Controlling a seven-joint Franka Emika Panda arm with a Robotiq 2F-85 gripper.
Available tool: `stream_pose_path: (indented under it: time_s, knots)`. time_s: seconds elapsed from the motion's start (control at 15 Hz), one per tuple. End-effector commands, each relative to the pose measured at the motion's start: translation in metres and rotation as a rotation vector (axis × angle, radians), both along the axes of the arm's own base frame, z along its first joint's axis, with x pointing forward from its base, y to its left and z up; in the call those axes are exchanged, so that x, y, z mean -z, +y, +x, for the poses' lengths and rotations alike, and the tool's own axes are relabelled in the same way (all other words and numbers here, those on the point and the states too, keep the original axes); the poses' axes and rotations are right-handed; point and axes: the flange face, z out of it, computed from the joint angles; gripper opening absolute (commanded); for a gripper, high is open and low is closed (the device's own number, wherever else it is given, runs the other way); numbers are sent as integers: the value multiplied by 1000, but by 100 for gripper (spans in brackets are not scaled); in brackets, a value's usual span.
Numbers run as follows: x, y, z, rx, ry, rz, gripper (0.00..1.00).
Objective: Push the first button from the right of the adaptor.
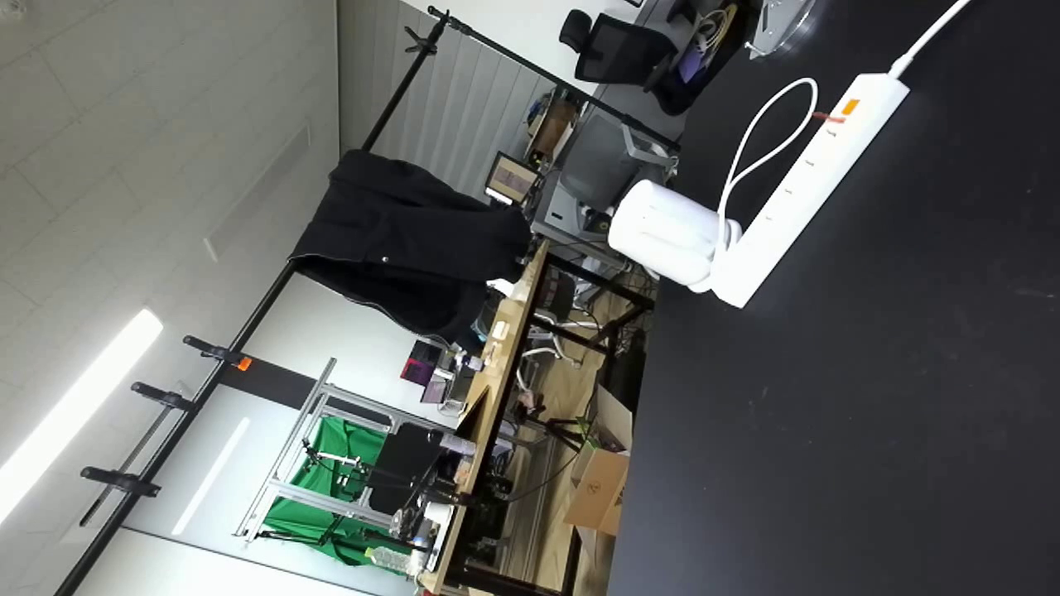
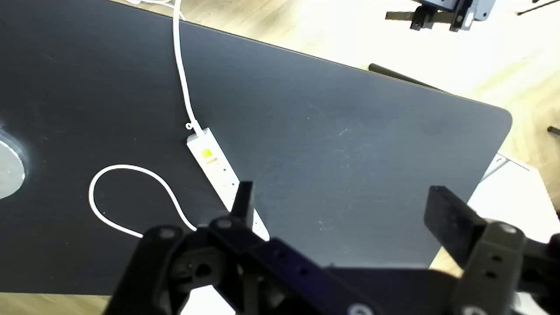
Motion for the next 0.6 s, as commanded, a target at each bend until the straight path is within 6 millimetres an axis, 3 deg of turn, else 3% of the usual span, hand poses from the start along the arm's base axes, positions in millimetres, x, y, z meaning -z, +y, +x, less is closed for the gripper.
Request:
stream_pose_path:
  time_s: [0.0,0.2,0.27,0.33,0.53]
  knots:
    - [20,-6,15,-53,-24,-118,100]
    - [52,-13,35,-127,-61,-234,100]
    - [61,-15,41,-144,-75,-259,75]
    - [74,-17,49,-172,-78,-284,73]
    - [106,-21,70,-221,-88,-336,51]
